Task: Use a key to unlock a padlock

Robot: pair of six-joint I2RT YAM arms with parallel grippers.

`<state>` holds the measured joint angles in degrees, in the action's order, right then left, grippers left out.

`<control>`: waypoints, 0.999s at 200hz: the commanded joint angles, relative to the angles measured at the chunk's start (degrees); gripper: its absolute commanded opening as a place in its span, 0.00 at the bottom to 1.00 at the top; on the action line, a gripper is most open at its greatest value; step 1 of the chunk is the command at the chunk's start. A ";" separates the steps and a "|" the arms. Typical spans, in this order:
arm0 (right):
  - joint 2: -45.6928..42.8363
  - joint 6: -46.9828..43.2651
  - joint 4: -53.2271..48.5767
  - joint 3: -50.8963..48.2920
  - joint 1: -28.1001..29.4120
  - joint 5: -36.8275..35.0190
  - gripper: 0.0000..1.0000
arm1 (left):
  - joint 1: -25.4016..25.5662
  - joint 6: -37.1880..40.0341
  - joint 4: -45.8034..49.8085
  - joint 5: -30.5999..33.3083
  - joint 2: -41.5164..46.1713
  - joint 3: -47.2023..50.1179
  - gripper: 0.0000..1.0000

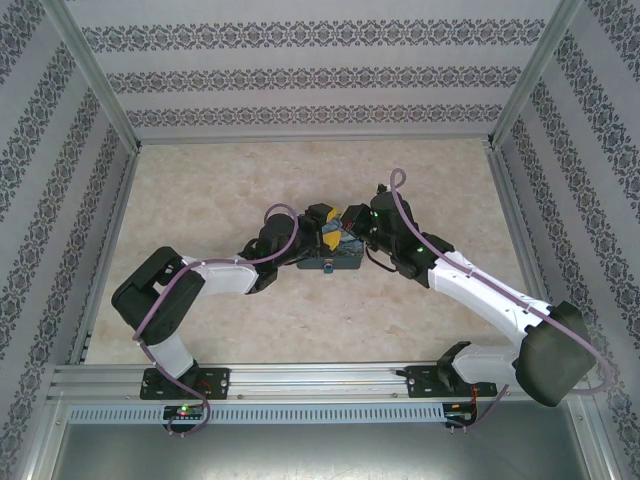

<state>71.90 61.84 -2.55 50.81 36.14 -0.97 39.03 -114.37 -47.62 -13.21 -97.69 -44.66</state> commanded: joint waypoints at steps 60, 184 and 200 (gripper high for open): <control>2.63 1.56 2.83 0.01 2.26 -2.43 0.00 | 1.77 -3.23 -8.02 1.99 -1.63 -1.69 0.62; -1.98 2.08 2.23 -4.67 1.35 -4.12 0.00 | 1.84 -2.89 -8.48 2.79 -1.58 0.16 0.43; -2.12 1.98 2.20 -4.64 1.12 -4.10 0.00 | 1.78 -2.72 -8.13 2.84 -1.46 0.12 0.43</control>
<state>71.11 63.29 -0.60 46.81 37.69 -3.66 40.14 -116.95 -52.40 -11.31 -98.78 -44.75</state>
